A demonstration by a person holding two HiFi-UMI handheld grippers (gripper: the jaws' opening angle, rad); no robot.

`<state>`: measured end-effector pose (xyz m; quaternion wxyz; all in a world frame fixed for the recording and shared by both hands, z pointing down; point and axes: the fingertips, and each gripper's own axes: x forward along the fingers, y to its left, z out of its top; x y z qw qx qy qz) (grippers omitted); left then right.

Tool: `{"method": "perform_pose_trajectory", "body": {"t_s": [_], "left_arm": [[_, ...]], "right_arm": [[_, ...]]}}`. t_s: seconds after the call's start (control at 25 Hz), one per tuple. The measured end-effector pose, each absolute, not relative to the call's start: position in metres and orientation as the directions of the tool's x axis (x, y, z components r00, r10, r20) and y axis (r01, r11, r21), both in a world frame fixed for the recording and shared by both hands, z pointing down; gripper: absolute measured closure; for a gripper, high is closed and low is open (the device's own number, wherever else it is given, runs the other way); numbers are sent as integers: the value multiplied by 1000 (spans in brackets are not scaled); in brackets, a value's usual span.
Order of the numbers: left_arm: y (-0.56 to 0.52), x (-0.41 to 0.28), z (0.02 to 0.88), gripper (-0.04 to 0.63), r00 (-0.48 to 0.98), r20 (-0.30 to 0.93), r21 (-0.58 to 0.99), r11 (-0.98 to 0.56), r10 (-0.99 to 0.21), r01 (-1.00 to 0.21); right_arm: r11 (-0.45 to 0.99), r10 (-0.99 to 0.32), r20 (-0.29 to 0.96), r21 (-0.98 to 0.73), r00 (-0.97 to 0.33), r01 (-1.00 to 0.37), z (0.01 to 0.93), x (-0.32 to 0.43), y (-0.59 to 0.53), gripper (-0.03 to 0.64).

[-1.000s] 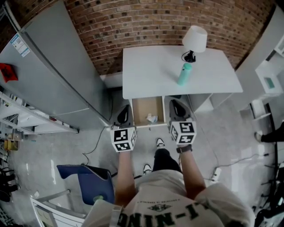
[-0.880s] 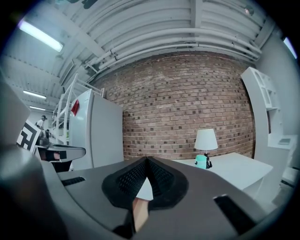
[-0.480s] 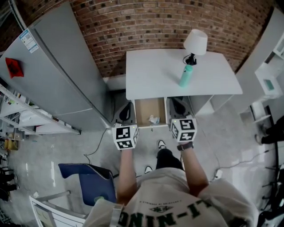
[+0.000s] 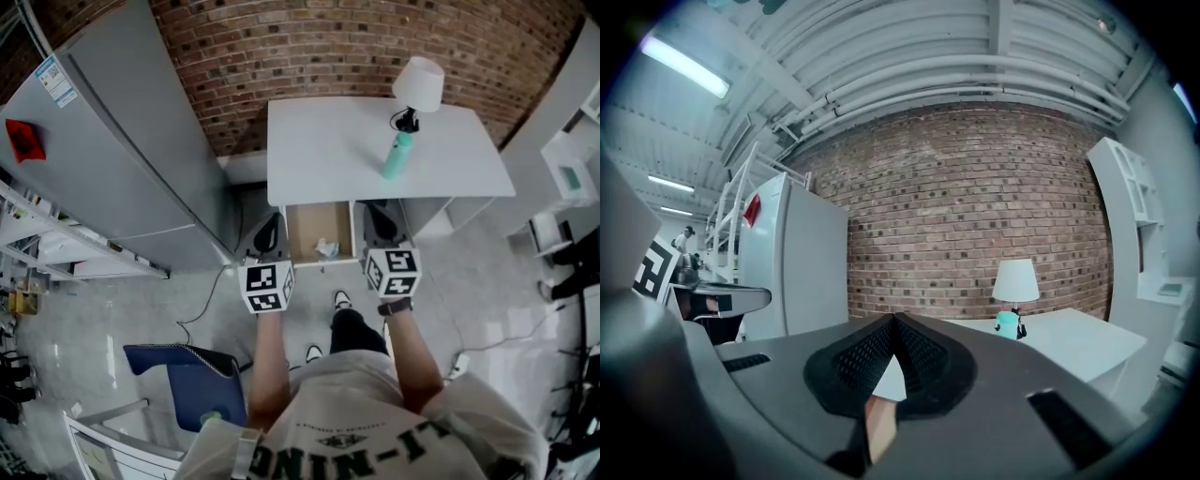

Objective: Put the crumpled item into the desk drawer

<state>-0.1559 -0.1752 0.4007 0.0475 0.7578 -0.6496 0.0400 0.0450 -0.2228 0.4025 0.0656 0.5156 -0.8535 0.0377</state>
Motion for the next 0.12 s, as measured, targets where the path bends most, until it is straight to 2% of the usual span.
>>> {"method": "perform_pose_trajectory", "body": {"t_s": [0.12], "left_arm": [[-186, -161, 407, 597, 151, 131, 32, -148, -980, -989]], "right_arm": [[477, -867, 166, 10, -469, -879, 411, 40, -232, 614]]}}
